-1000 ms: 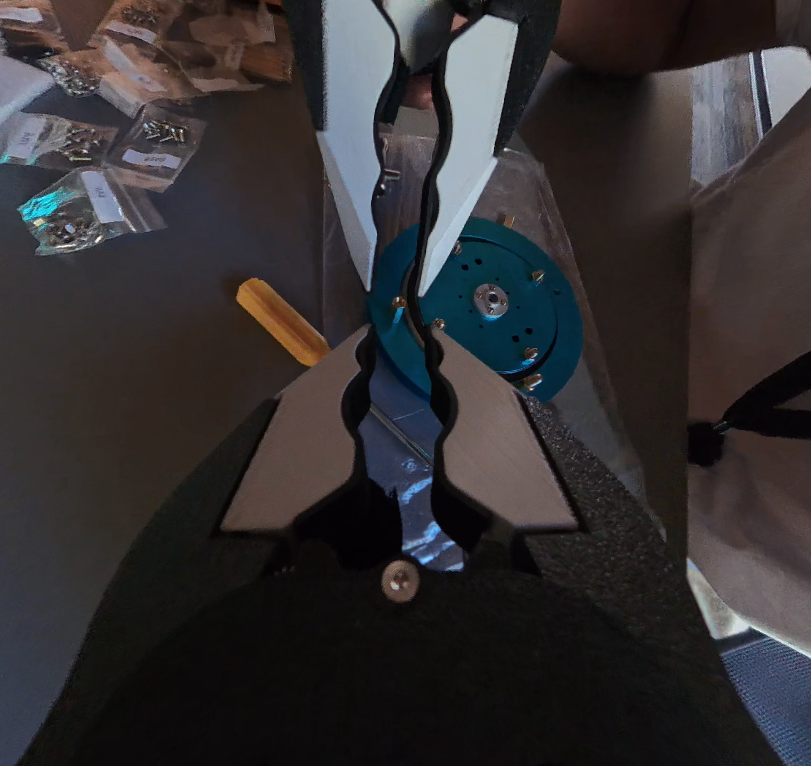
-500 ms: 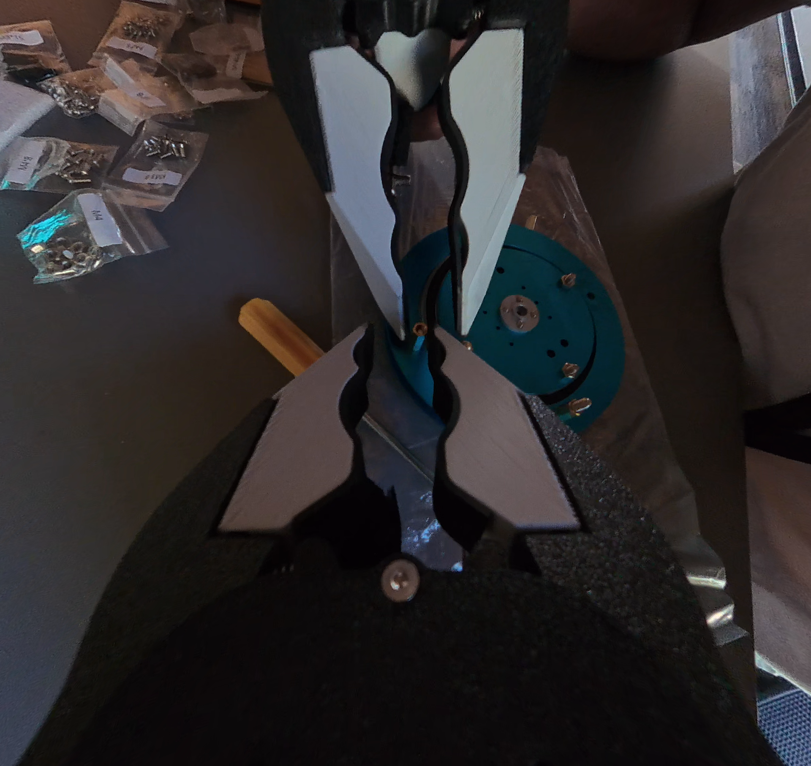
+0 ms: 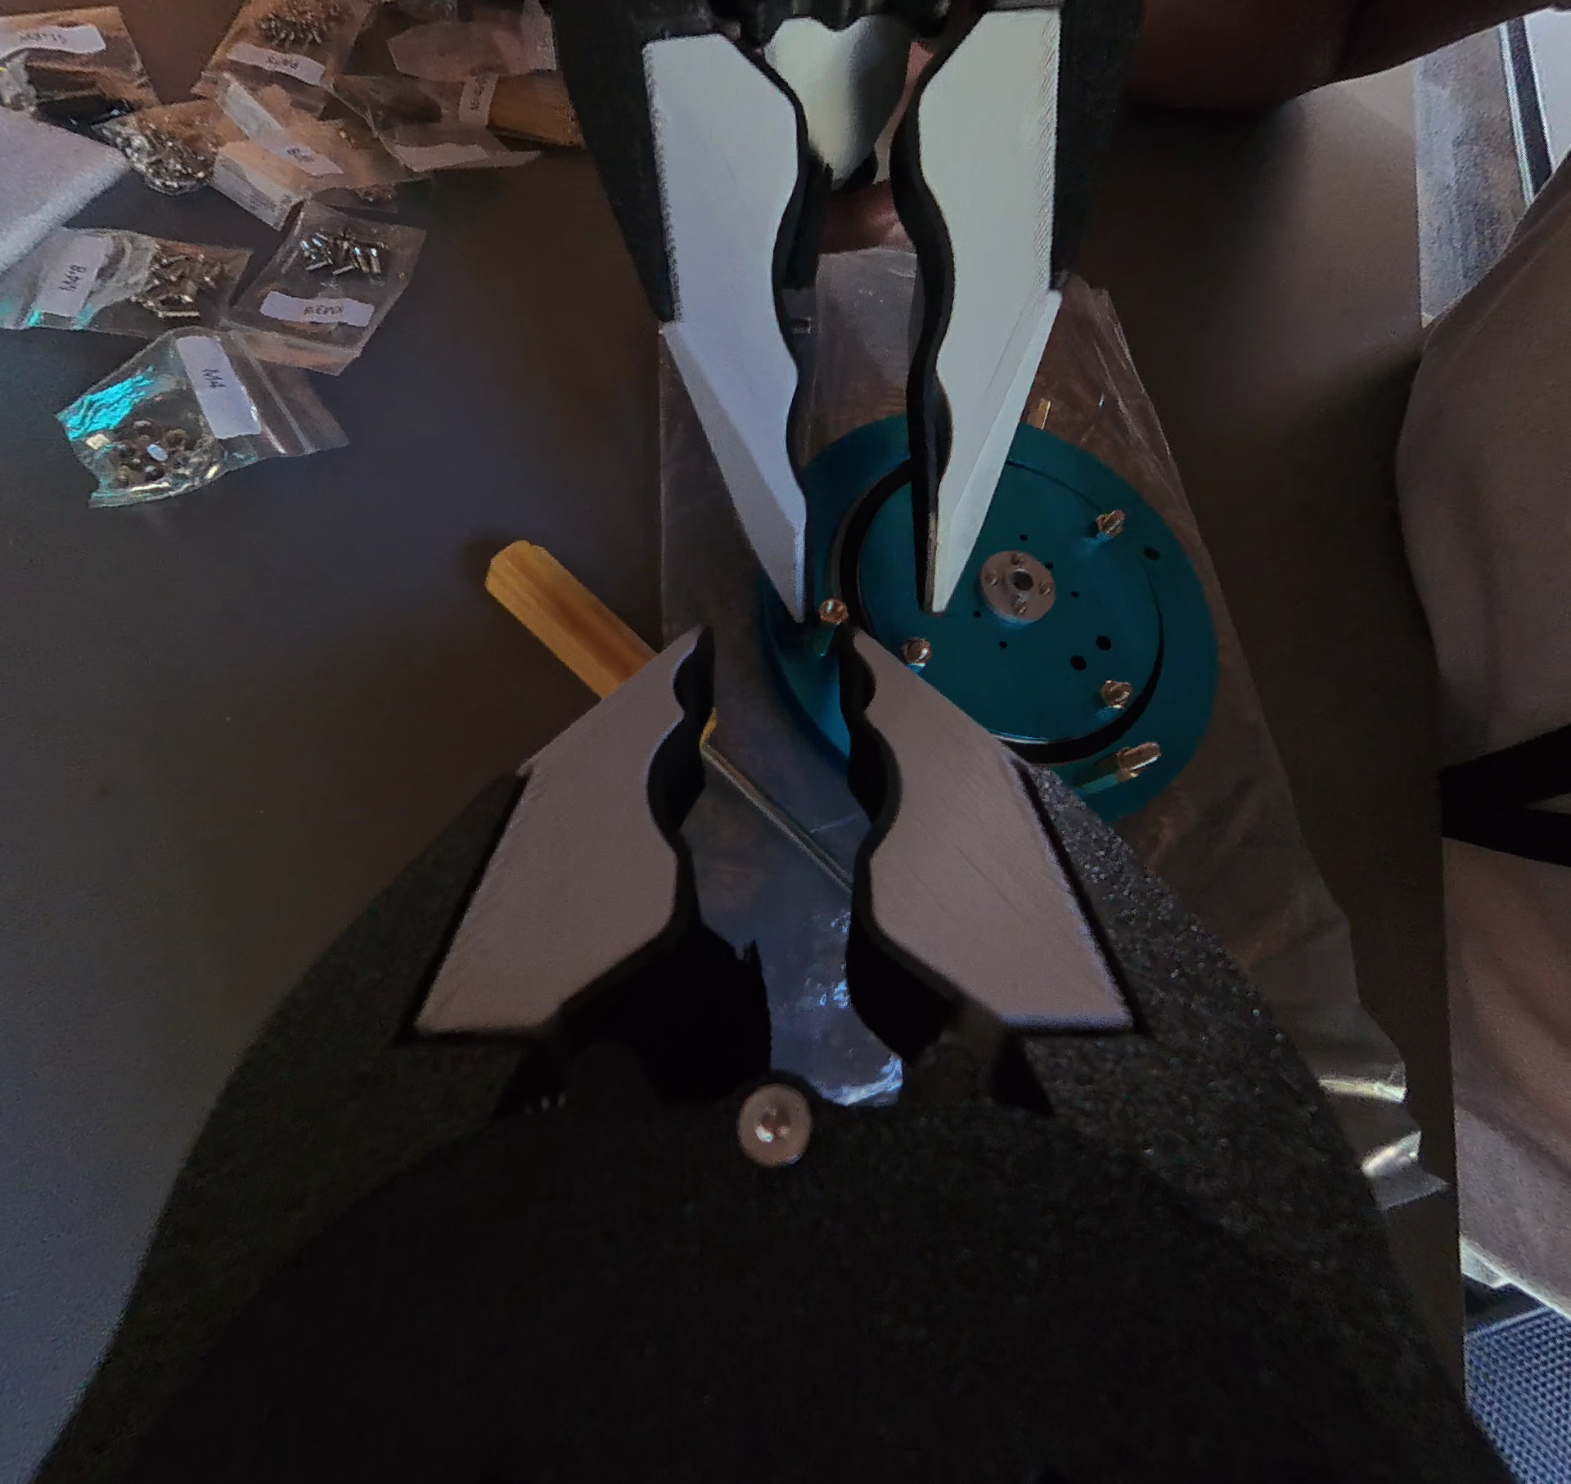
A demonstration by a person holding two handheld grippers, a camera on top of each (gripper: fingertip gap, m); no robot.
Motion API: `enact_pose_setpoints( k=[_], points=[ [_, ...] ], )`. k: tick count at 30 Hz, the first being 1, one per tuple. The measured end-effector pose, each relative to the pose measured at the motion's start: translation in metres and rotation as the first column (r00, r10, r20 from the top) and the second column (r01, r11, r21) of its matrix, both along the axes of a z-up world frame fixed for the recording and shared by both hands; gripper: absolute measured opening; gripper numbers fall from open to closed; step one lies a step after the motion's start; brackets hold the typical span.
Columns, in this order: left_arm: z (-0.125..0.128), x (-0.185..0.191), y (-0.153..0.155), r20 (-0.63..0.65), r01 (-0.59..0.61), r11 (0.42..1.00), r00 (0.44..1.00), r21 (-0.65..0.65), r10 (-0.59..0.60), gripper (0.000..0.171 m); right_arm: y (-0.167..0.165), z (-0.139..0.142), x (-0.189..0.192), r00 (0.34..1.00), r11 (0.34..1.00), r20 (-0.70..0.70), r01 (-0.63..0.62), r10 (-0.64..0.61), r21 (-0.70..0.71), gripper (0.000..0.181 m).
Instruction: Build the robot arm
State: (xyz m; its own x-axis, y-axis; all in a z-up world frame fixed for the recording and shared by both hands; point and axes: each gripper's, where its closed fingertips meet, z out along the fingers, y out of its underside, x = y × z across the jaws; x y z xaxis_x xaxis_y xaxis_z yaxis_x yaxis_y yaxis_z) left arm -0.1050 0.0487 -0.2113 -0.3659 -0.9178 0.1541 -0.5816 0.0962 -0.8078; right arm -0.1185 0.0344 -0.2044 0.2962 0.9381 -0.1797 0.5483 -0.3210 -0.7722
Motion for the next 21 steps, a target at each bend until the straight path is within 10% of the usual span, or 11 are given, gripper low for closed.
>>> enact_pose_setpoints(
  k=[21],
  points=[
    [0.01, -0.01, 0.025, 0.028, -0.083, 0.996, 0.996, -0.031, 0.084, 0.026, 0.004, 0.014, 0.007, 0.998, 0.998, 0.051, 0.031, -0.034, 0.052, 0.018]
  ],
)
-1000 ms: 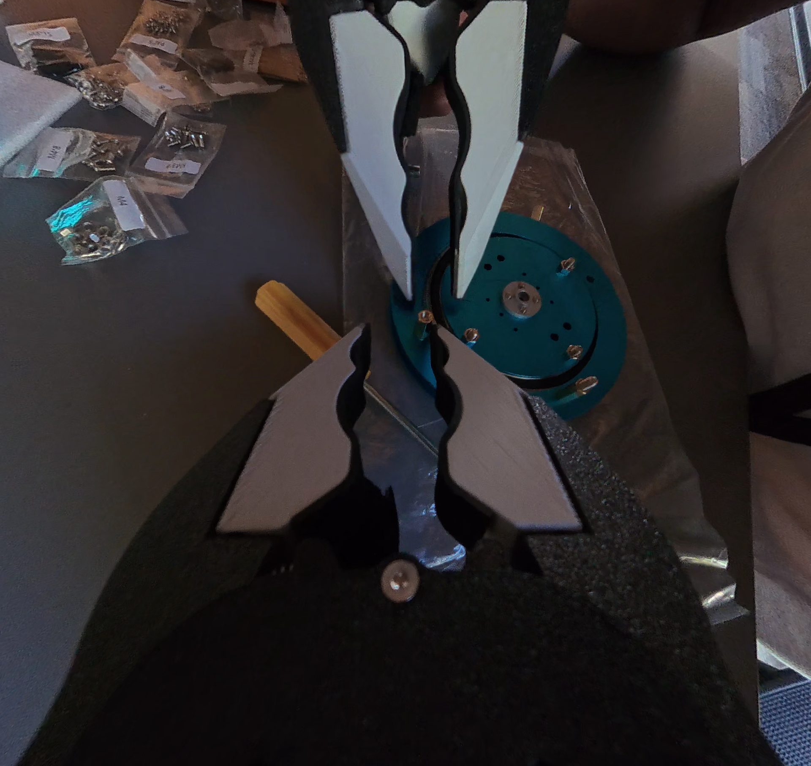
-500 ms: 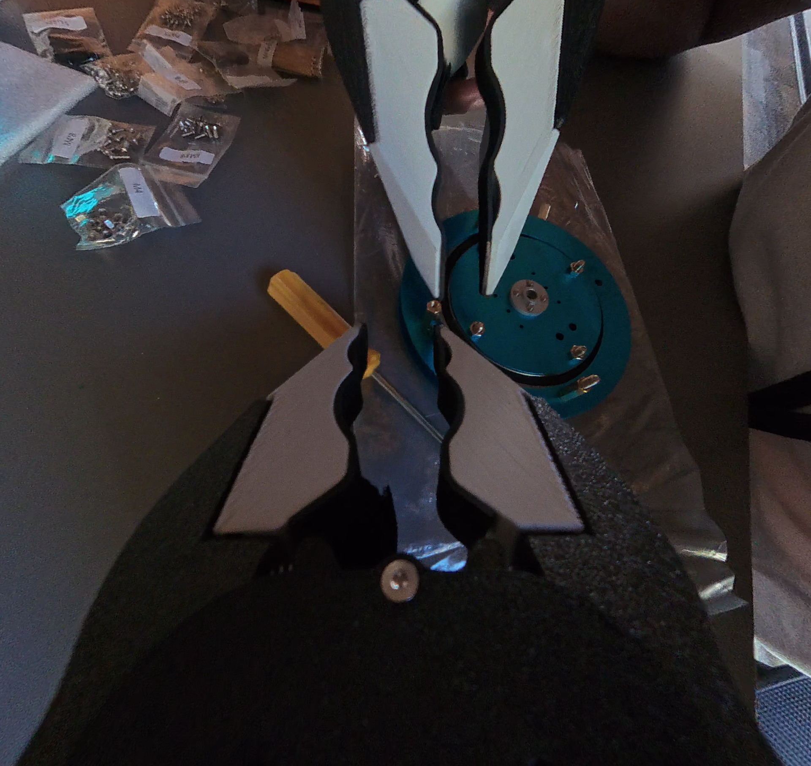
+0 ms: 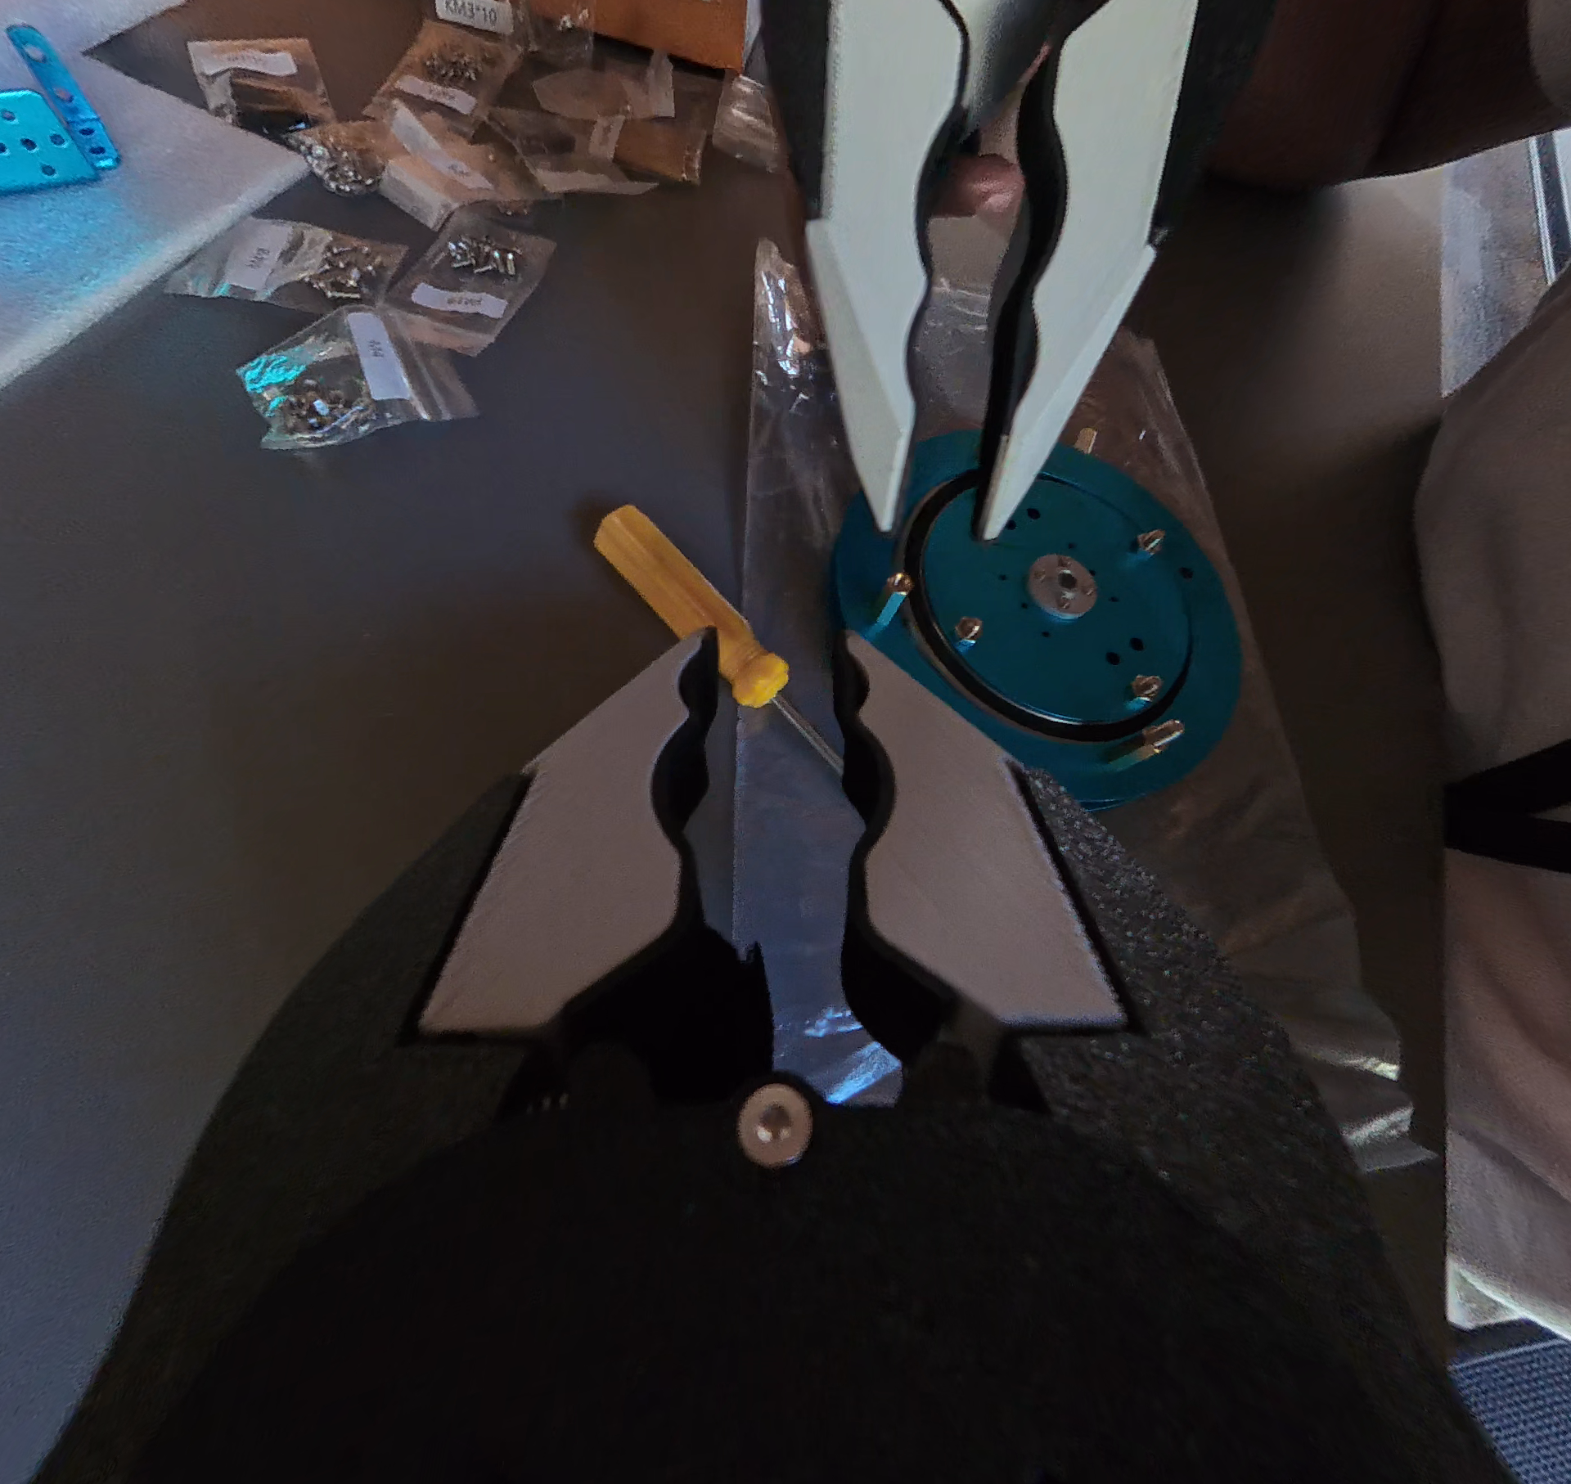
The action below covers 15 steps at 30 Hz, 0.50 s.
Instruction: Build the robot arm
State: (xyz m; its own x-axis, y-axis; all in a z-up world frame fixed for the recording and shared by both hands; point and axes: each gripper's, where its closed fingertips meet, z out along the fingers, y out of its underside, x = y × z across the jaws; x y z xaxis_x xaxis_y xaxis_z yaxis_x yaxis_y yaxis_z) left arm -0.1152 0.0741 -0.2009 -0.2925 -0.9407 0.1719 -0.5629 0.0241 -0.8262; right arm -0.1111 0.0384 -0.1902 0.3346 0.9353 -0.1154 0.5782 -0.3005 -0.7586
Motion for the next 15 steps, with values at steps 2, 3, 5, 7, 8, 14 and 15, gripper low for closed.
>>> enact_pose_setpoints(
  k=[2, 3, 5, 7, 8, 14, 15],
  points=[
    [-0.005, -0.001, 0.003, -0.018, -0.008, 0.999, 1.0, 0.043, 0.009, 0.026, 0.008, 0.0, -0.003, 1.0, 0.999, 0.016, 0.026, -0.027, 0.047, 0.02],
    [-0.008, -0.002, 0.005, -0.024, -0.014, 0.998, 1.0, 0.069, 0.015, 0.026, 0.009, -0.003, -0.005, 0.999, 0.998, 0.032, 0.028, -0.03, 0.061, 0.02],
    [-0.009, -0.003, 0.009, -0.021, -0.022, 0.997, 0.999, 0.08, 0.024, 0.026, 0.008, -0.01, -0.009, 0.996, 0.998, 0.082, 0.015, -0.021, 0.066, 0.017],
    [-0.007, -0.004, 0.01, -0.016, -0.032, 0.998, 0.999, 0.053, 0.033, 0.026, 0.009, -0.019, -0.008, 0.99, 0.997, 0.138, 0.016, -0.027, 0.08, 0.015],
    [-0.006, -0.004, 0.011, -0.015, -0.037, 0.998, 0.999, 0.043, 0.038, 0.026, 0.01, -0.019, -0.009, 0.99, 0.995, 0.138, 0.013, -0.026, 0.096, 0.006],
    [-0.008, -0.007, 0.009, -0.025, -0.019, 0.999, 0.999, 0.042, 0.02, 0.026, 0.007, 0.008, -0.012, 0.999, 0.995, -0.033, 0.014, -0.011, 0.099, 0.005],
    [-0.006, -0.007, 0.006, -0.018, -0.005, 0.999, 1.0, 0.034, 0.006, 0.026, 0.008, 0.011, -0.009, 0.999, 0.994, -0.052, 0.022, -0.017, 0.11, 0.005]
  ],
)
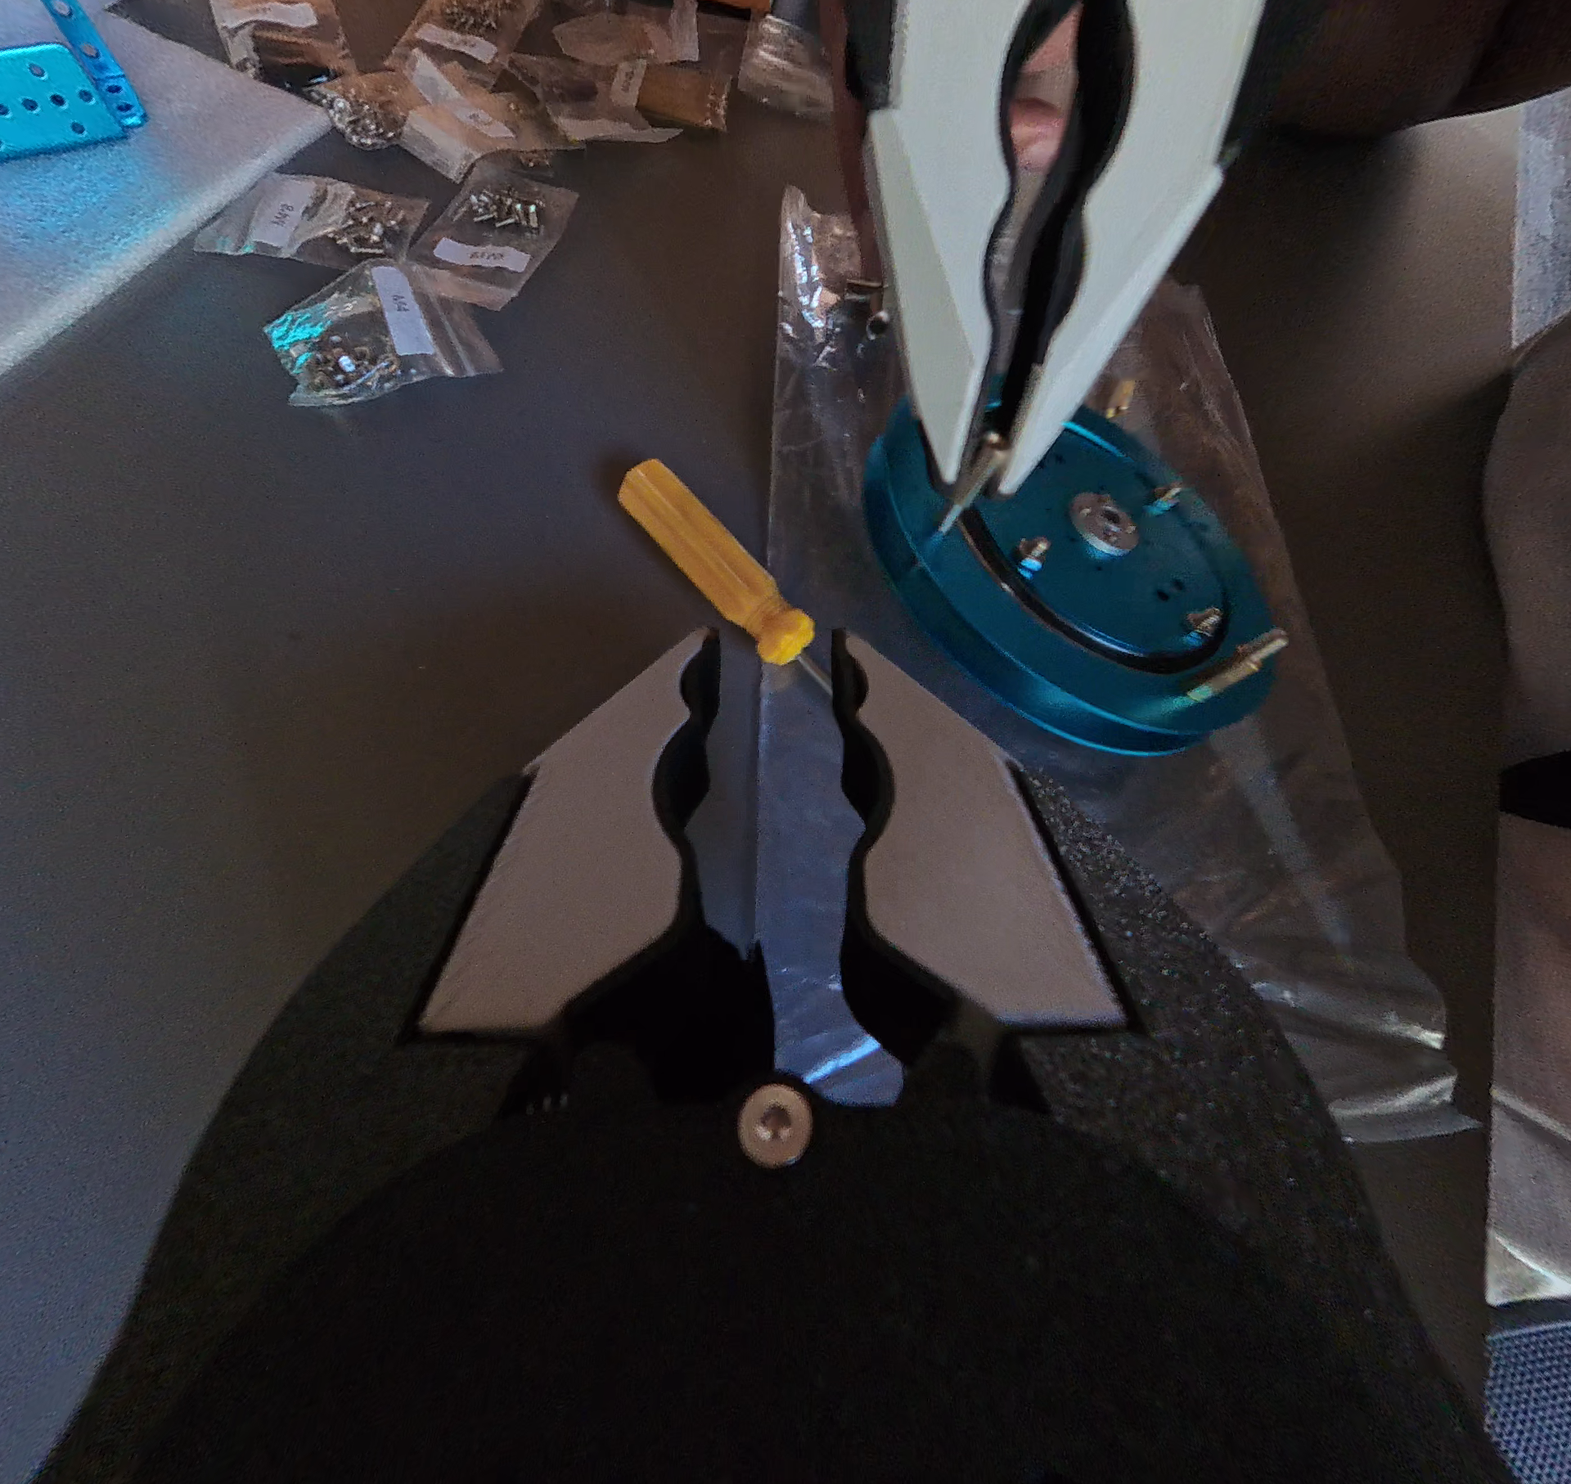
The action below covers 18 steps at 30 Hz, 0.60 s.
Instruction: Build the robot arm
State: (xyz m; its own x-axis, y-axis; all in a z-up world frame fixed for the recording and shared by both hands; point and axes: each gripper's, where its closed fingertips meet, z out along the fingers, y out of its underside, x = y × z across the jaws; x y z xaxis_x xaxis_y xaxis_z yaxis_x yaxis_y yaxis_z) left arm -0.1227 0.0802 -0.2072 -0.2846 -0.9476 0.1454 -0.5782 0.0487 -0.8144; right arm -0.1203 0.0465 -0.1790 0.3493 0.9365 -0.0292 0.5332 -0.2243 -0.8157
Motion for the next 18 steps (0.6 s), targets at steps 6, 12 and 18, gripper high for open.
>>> enact_pose_setpoints(
  k=[6, 12, 18],
  points=[
    [0.015, -0.004, -0.029, 0.079, 0.14, 0.989, 0.987, -0.038, -0.137, 0.025, -0.01, 0.03, 0.004, 0.982, 0.995, -0.184, -0.035, 0.051, 0.09, 0.006],
    [0.038, -0.004, -0.052, 0.205, 0.232, 0.969, 0.955, -0.078, -0.213, 0.021, -0.024, 0.047, -0.005, 0.958, 0.987, -0.251, -0.11, 0.137, 0.116, 0.005],
    [0.044, -0.001, -0.064, 0.222, 0.268, 0.958, 0.945, -0.105, -0.24, 0.018, -0.023, 0.046, 0.0, 0.953, 0.989, -0.271, -0.113, 0.136, 0.1, 0.004]
  ],
)
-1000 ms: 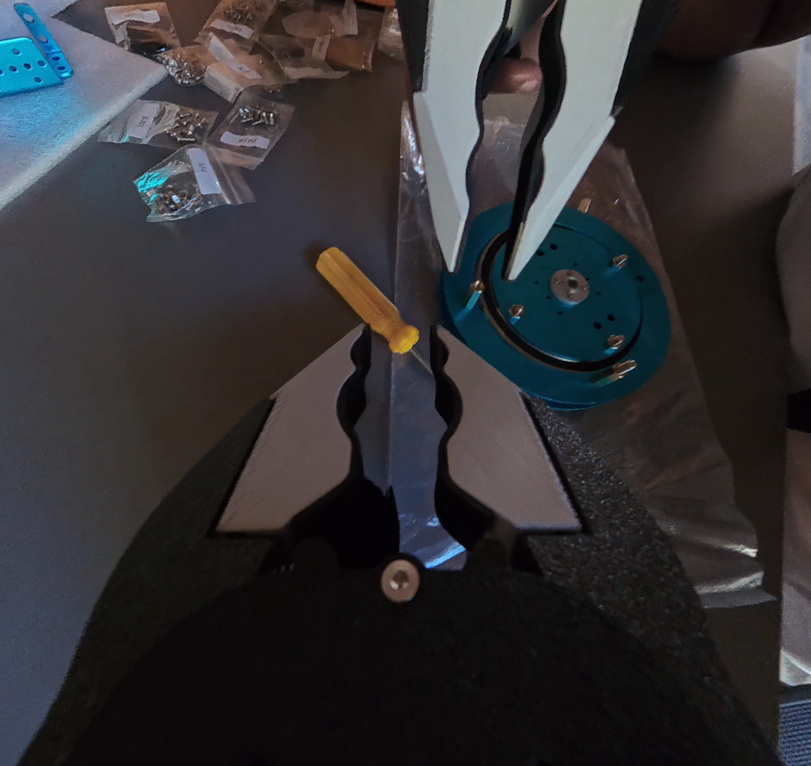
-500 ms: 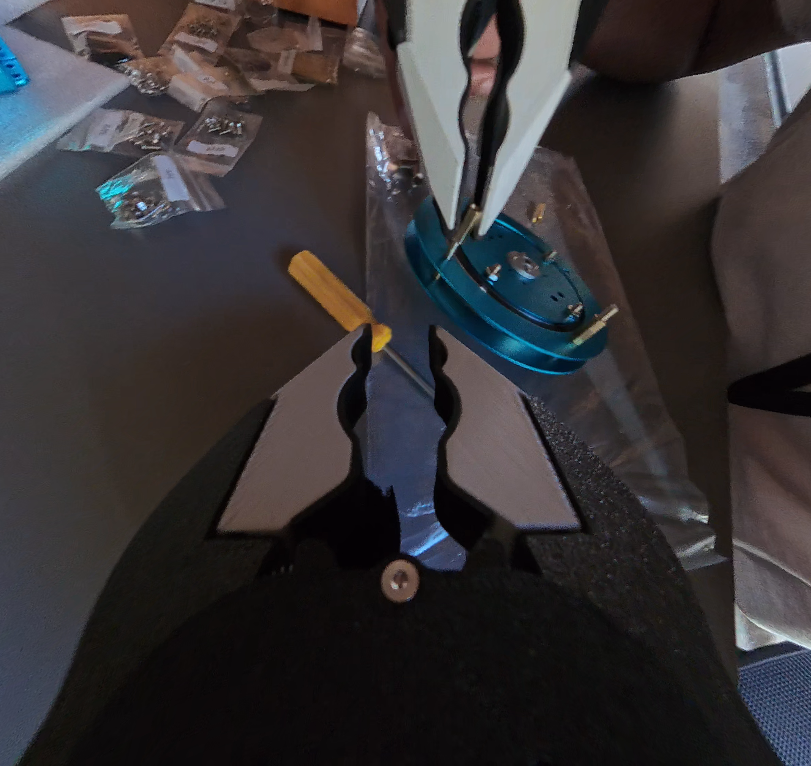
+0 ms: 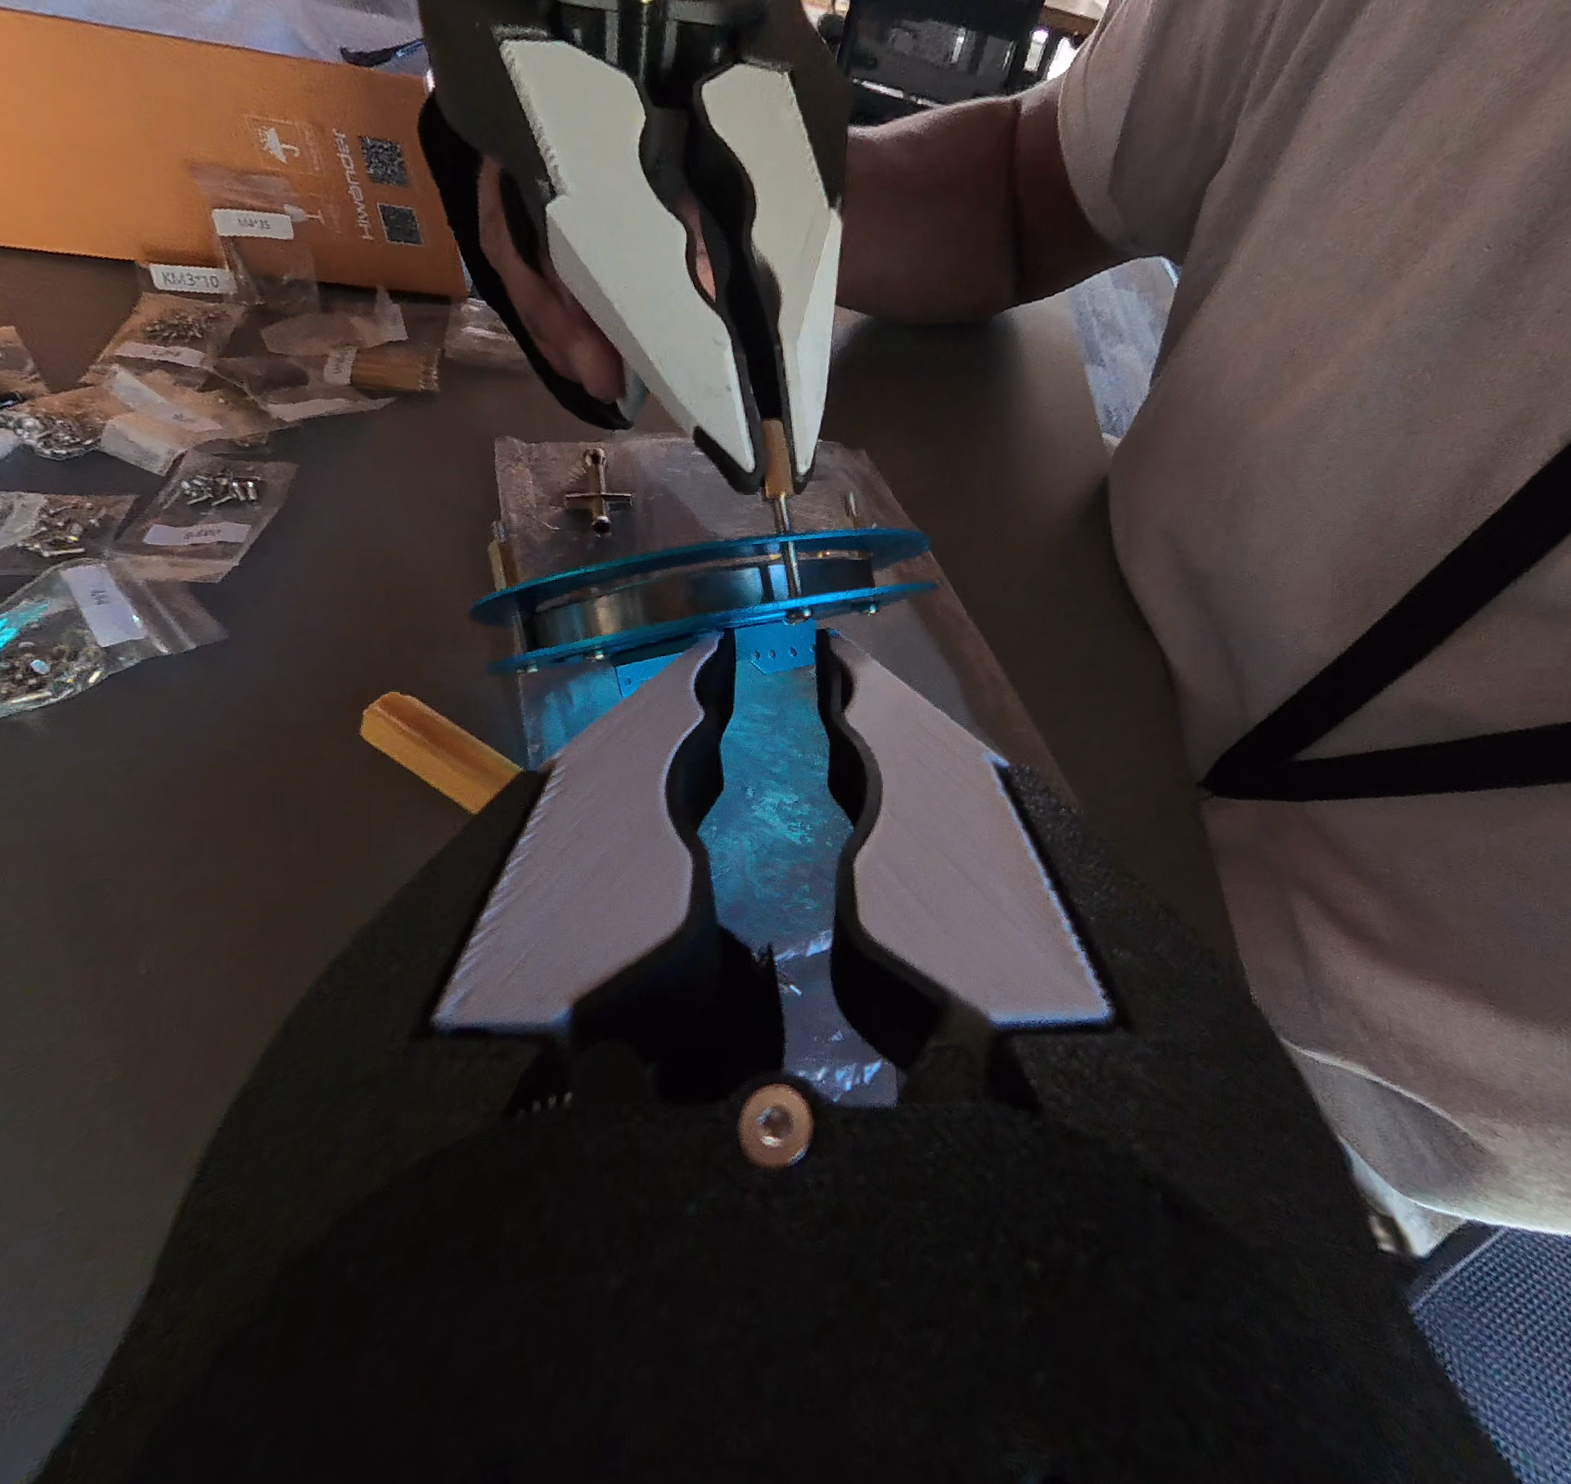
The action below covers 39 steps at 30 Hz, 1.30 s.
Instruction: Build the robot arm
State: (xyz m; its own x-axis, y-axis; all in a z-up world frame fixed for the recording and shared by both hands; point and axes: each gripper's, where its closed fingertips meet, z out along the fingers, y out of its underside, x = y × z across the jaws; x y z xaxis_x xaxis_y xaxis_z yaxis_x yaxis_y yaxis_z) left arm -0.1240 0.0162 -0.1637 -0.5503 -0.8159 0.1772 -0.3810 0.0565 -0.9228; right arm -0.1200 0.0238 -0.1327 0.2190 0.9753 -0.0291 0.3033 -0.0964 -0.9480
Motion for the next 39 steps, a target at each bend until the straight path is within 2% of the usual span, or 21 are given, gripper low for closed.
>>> enact_pose_setpoints(
  k=[4, 8, 15, 17, 19, 22, 25, 27, 30, 32, 35, 37, 39],
  points=[
    [-0.002, 0.002, -0.003, 0.012, 0.003, 0.998, 1.0, 0.056, -0.004, 0.014, -0.001, -0.004, 0.002, 1.0, 1.0, -0.001, -0.015, 0.015, -0.017, 0.005],
    [0.001, 0.003, -0.003, 0.012, -0.007, 0.999, 1.0, 0.039, 0.007, 0.011, -0.002, -0.004, 0.004, 0.999, 0.999, -0.031, -0.024, 0.023, -0.034, 0.005],
    [0.006, 0.008, -0.008, -0.016, 0.048, 0.999, 0.999, -0.017, -0.049, 0.008, -0.005, -0.002, 0.011, 1.0, 1.0, -0.012, -0.008, 0.009, 0.01, 0.005],
    [0.014, 0.011, -0.013, -0.022, 0.078, 0.992, 0.997, -0.103, -0.08, 0.005, -0.008, -0.004, 0.013, 1.0, 0.998, 0.023, 0.007, -0.009, 0.069, 0.005],
    [0.018, 0.015, -0.018, -0.059, 0.117, 0.977, 0.99, -0.177, -0.13, 0.005, -0.013, -0.002, 0.016, 0.999, 0.992, 0.043, 0.01, -0.015, 0.13, 0.005],
    [0.024, 0.025, -0.019, -0.105, 0.158, 0.964, 0.977, -0.213, -0.183, 0.004, -0.015, 0.001, 0.028, 0.998, 0.989, 0.043, 0.046, -0.053, 0.143, 0.005],
    [0.028, 0.036, -0.019, -0.172, 0.187, 0.967, 0.961, -0.172, -0.216, 0.004, -0.017, 0.005, 0.041, 0.994, 0.985, 0.047, 0.092, -0.1, 0.149, 0.005],
    [0.029, 0.044, -0.018, -0.223, 0.199, 0.973, 0.949, -0.118, -0.222, 0.004, -0.017, 0.005, 0.05, 0.984, 0.97, 0.09, 0.132, -0.152, 0.204, 0.005],
    [0.031, 0.053, -0.018, -0.308, 0.22, 0.967, 0.918, -0.128, -0.25, 0.004, -0.015, 0.0, 0.061, 0.937, 0.911, 0.222, 0.174, -0.271, 0.374, 0.007],
    [0.032, 0.056, -0.021, -0.352, 0.245, 0.946, 0.884, -0.211, -0.307, 0.004, -0.012, -0.005, 0.068, 0.871, 0.849, 0.323, 0.177, -0.371, 0.498, 0.011],
    [0.034, 0.063, -0.023, -0.376, 0.245, 0.914, 0.853, -0.324, -0.363, 0.004, -0.01, -0.007, 0.076, 0.751, 0.756, 0.449, 0.1, -0.484, 0.647, 0.01],
    [0.034, 0.068, -0.022, -0.38, 0.227, 0.906, 0.85, -0.358, -0.364, 0.004, -0.01, -0.007, 0.081, 0.688, 0.722, 0.501, 0.049, -0.525, 0.69, 0.004],
    [0.034, 0.069, -0.022, -0.388, 0.22, 0.904, 0.847, -0.367, -0.364, 0.004, -0.011, -0.007, 0.082, 0.656, 0.714, 0.521, 0.039, -0.546, 0.699, 0.005]
  ],
)
